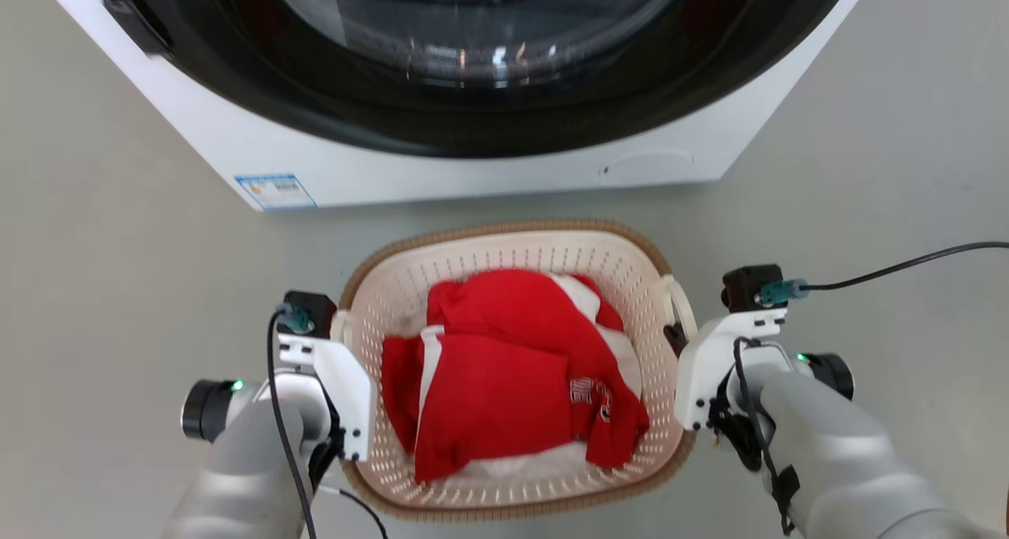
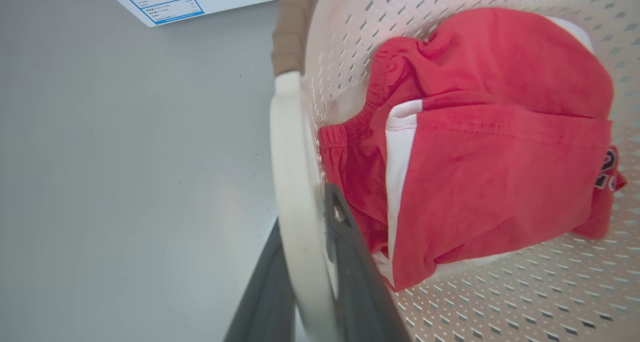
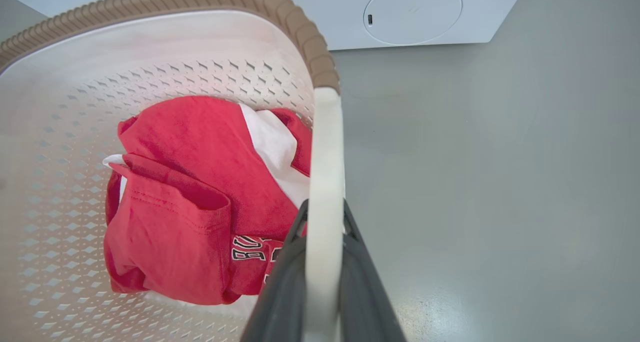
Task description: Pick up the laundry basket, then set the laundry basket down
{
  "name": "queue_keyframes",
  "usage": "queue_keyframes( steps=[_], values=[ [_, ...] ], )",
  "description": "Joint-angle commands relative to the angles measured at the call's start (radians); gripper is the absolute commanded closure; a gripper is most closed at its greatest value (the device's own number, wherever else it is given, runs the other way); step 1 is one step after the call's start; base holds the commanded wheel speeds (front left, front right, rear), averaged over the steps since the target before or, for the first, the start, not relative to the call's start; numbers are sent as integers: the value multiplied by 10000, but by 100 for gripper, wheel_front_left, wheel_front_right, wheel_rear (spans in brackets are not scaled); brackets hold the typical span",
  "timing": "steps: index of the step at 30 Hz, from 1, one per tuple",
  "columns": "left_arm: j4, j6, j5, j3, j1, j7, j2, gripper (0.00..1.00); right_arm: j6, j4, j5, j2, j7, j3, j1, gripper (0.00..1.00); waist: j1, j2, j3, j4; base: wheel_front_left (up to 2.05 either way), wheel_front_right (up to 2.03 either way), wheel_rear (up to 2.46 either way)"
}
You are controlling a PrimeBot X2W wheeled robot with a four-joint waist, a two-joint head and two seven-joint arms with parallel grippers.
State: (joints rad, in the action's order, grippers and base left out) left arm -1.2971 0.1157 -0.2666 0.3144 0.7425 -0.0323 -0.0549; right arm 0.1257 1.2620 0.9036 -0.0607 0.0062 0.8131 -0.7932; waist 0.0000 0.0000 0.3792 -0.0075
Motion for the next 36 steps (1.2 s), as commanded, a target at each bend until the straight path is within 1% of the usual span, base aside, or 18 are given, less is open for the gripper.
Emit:
queue_keyframes(
  steps=[1,9,14,23,28,36],
  values=[
    [64,117,-92,-49,-307,-79,-212,100,50,-154,96,64,39,158,265,100,0,0,-648,9,0,0,0],
    [64,144,-352,261,-1065,-234,-142,100,50,-312,456,-1,608,451,810,100,0,0,-1803,-1,0,0,0],
    [213,147,-779,777,-1461,-696,-46,100,50,-421,702,-21,1006,642,1182,100,0,0,-2500,-21,0,0,0],
    [403,148,-1334,1540,-2040,-1220,-24,100,50,-548,1011,-46,1494,962,1678,100,0,0,-3527,-54,0,0,0],
    [629,148,-1765,1969,-2268,-1541,-80,100,50,-682,1170,-70,1679,1158,1845,100,0,0,-3836,-87,0,0,0],
    [933,149,-2351,2589,-2334,-1842,-242,100,50,-838,1453,-143,1981,1404,1910,100,0,0,-4033,-131,0,0,0]
  ],
)
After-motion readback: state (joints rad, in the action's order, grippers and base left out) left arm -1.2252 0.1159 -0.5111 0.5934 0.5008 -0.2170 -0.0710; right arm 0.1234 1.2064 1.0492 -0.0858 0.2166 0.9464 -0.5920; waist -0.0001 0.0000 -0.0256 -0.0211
